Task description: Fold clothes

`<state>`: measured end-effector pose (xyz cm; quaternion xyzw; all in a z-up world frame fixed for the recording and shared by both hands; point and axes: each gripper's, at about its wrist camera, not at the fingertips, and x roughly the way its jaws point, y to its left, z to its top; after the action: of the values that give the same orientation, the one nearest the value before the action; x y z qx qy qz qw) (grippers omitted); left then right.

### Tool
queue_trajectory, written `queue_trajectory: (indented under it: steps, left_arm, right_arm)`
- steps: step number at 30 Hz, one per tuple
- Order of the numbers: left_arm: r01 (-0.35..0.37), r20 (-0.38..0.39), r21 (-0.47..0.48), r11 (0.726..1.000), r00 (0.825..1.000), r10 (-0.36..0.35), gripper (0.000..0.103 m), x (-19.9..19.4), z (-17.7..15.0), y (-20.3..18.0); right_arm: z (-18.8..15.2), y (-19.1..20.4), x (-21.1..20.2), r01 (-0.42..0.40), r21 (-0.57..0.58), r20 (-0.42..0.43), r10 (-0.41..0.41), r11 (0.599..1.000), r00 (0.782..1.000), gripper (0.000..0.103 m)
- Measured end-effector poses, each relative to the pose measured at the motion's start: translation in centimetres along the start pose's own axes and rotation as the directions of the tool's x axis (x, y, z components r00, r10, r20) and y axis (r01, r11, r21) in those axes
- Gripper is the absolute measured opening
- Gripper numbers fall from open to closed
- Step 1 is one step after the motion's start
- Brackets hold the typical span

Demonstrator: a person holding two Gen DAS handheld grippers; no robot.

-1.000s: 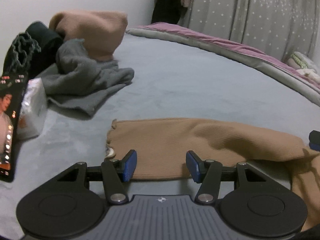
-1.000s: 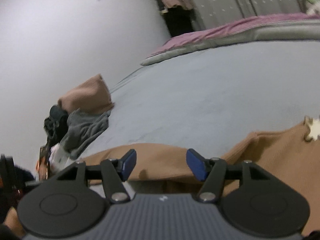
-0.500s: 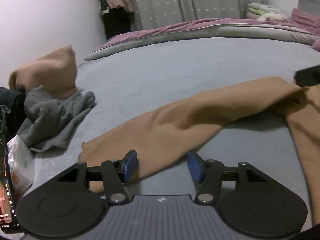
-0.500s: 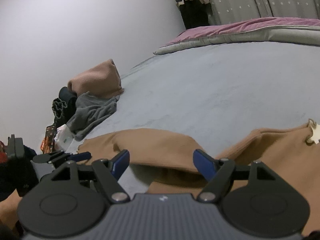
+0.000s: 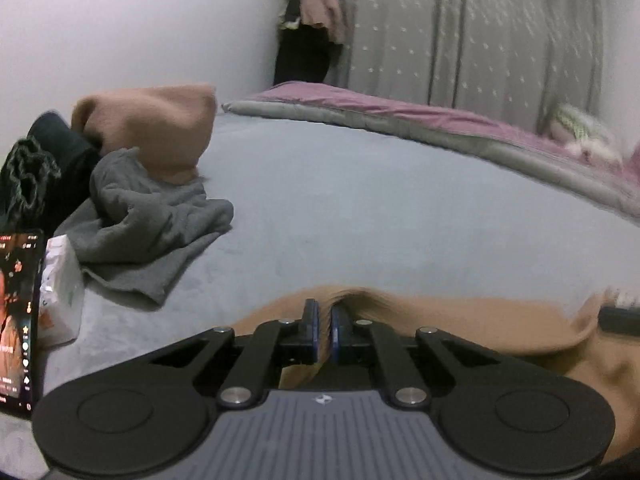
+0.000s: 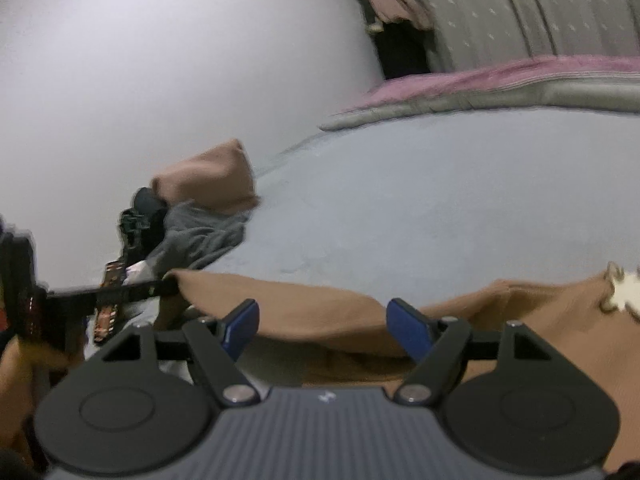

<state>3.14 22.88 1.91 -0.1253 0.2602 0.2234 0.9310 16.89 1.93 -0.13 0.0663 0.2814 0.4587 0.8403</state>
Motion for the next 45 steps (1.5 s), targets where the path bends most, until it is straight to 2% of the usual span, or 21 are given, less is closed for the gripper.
queue_trajectory:
  steps: [5,9,13,22,27,32,33,35,37,41,43,45]
  left_arm:
    - [0.044,-0.029,-0.131,0.990,0.998,-0.048,0.007,0.3,3.3,0.7]
    - [0.038,-0.042,-0.173,0.984,0.998,-0.046,0.007,2.2,5.2,0.6]
    - [0.023,-0.069,-0.185,0.982,0.997,-0.036,0.006,5.5,7.0,0.0]
    - [-0.024,-0.165,-0.229,0.973,0.986,-0.014,0.006,14.7,10.1,-1.3]
    - [-0.032,-0.191,-0.189,0.982,0.982,-0.004,0.007,19.0,10.8,-2.9]
    - [-0.014,-0.214,-0.173,0.985,0.977,-0.023,0.008,21.9,10.9,-3.8]
    - [-0.013,-0.207,-0.154,0.988,0.978,-0.020,0.011,22.1,11.0,-3.9]
    - [-0.017,-0.180,-0.116,0.993,0.984,-0.004,0.026,22.2,11.2,-3.9]
    - [-0.052,-0.138,-0.068,0.996,0.990,0.042,0.038,22.1,11.7,-3.6]
    - [-0.105,-0.109,-0.042,0.994,0.989,0.100,0.042,21.6,12.6,-2.0]
    - [-0.092,-0.111,-0.068,0.993,0.990,0.084,0.048,20.9,12.5,-0.9]
    - [-0.072,-0.113,-0.095,0.993,0.992,0.061,0.051,20.3,12.4,0.2]
  right_arm:
    - [0.0,0.7,-1.6,-0.093,-0.069,0.026,0.095,0.993,0.995,0.068]
    - [-0.3,0.9,-0.5,-0.099,-0.076,-0.014,0.098,0.992,0.995,0.058]
    - [-0.7,0.2,1.3,-0.066,-0.032,-0.042,0.065,0.997,0.997,0.054]
    - [-1.8,-2.2,3.5,0.128,0.056,-0.024,-0.127,0.990,0.992,0.051]
    - [-1.9,-2.7,3.7,0.165,0.093,0.018,-0.167,0.982,0.986,0.051]
    - [-2.0,-3.1,4.2,0.188,0.118,0.015,-0.191,0.975,0.981,0.051]
    - [-2.0,-3.1,4.3,0.192,0.119,0.012,-0.194,0.974,0.981,0.051]
    - [-2.0,-3.0,4.4,0.196,0.118,0.010,-0.199,0.974,0.980,0.051]
    - [-2.1,-3.0,4.4,0.197,0.118,0.012,-0.200,0.973,0.980,0.051]
    - [-2.6,-2.8,4.1,0.198,0.123,0.012,-0.201,0.972,0.979,0.051]
    - [-2.6,-2.8,4.1,0.200,0.125,0.010,-0.203,0.972,0.979,0.051]
    - [-2.6,-2.9,4.2,0.202,0.126,0.009,-0.204,0.971,0.979,0.052]
